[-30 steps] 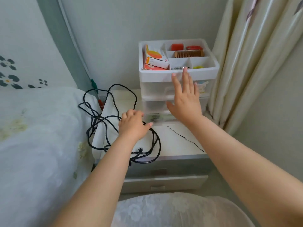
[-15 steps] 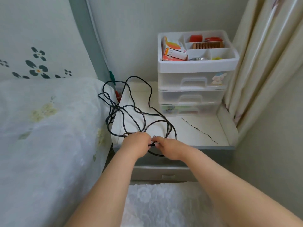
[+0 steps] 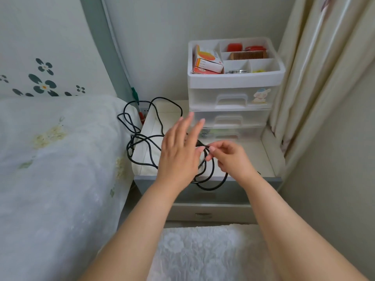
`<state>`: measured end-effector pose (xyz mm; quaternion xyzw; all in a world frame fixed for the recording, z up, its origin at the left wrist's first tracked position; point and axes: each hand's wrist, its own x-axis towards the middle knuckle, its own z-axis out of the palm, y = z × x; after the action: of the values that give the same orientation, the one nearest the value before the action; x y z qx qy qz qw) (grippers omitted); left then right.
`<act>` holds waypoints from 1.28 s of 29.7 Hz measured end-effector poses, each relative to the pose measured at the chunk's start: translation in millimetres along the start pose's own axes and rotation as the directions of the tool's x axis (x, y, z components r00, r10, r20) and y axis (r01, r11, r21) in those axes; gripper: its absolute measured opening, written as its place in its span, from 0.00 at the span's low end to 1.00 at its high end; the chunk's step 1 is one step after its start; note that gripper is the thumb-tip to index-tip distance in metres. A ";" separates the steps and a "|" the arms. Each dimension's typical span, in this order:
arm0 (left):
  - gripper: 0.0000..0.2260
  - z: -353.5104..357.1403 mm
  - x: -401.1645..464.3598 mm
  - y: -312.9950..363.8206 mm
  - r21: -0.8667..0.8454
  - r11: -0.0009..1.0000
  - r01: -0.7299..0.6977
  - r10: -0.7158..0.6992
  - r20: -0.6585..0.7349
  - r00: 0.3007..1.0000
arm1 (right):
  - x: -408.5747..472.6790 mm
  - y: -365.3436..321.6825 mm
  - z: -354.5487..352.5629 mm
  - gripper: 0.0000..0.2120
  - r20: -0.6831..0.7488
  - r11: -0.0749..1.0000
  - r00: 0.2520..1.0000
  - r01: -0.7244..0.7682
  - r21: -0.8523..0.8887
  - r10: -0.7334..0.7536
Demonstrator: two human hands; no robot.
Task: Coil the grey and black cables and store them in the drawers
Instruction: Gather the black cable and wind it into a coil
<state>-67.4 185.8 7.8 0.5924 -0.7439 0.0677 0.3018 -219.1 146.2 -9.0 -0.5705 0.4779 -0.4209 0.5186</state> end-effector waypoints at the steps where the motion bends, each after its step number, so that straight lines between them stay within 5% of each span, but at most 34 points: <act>1: 0.20 -2.5 5.8 0.2 0.067 0.996 -0.062 0.054 0.120 0.991 | -2.9 -0.7 1.1 0.05 0.067 0.998 0.997 0.031 -0.050 -0.028; 4: 0.14 -5.4 13.8 4.1 0.053 0.996 0.067 -0.084 0.477 0.875 | -9.9 -5.4 4.7 0.04 0.125 0.988 0.990 0.086 -0.132 -0.070; 8: 0.12 -7.6 26.2 0.6 -0.196 0.941 0.275 -0.186 0.378 0.907 | -17.3 -9.5 -7.4 0.09 0.186 1.000 0.982 0.013 -0.015 -0.010; 10: 0.14 -8.8 27.5 -5.1 -0.555 0.678 0.482 -0.340 0.345 0.875 | -22.2 -7.4 -12.5 0.12 0.305 0.999 0.952 -0.022 -0.032 0.031; 12: 0.16 -8.0 22.0 -11.8 -0.790 0.249 0.560 -0.424 0.431 0.797 | -25.4 0.1 -11.7 0.12 0.387 0.993 0.918 -0.046 -0.112 0.086; 14: 0.17 -7.1 14.8 -14.8 -0.817 -0.158 0.554 -0.356 0.571 0.740 | -24.3 6.6 -5.1 0.13 0.345 0.988 0.936 -0.010 -0.157 0.064; 15: 0.18 -7.4 14.0 -15.7 -0.780 -0.279 0.560 -0.290 0.624 0.726 | -22.6 8.6 -1.5 0.13 0.271 0.985 0.962 0.042 -0.167 0.005; 16: 0.20 -9.3 14.7 -16.0 -0.750 -0.314 0.582 -0.223 0.654 0.722 | -19.2 10.3 0.5 0.13 0.178 0.977 0.982 0.098 -0.189 -0.064; 20: 0.17 -18.2 19.8 -19.9 -0.752 -0.142 0.643 -0.060 0.655 0.753 | -10.4 5.3 -0.8 0.13 0.005 0.928 0.977 0.205 -0.311 -0.214; 25: 0.17 -20.5 25.2 -34.7 -0.655 -0.342 0.674 0.002 0.716 0.698 | -6.4 1.7 -12.3 0.12 -0.037 0.964 0.983 0.169 -0.206 -0.180; 28: 0.18 -19.0 24.9 -29.7 -0.638 -0.339 0.692 0.056 0.720 0.691 | -11.5 -3.1 -18.2 0.12 -0.036 0.981 0.982 0.183 -0.060 -0.186; 31: 0.13 -22.2 24.2 -19.6 -0.693 -0.328 0.643 0.130 0.640 0.757 | -20.3 -10.1 -19.6 0.13 -0.043 0.952 0.956 0.293 0.087 -0.290; 34: 0.15 -26.7 28.5 -16.0 -0.672 -0.399 0.624 0.212 0.594 0.776 | -21.1 -5.7 -19.1 0.14 0.016 0.956 0.956 0.293 0.001 -0.293; 38: 0.15 -21.1 30.6 -14.6 -0.628 -0.567 0.534 0.028 0.633 0.774 | -19.7 0.4 -23.2 0.12 0.080 0.976 0.979 0.193 -0.104 -0.186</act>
<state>-49.7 165.5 37.4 0.2330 -0.2573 -0.7798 0.5210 -245.5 161.2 -6.5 -0.6558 0.4256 -0.4211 0.4598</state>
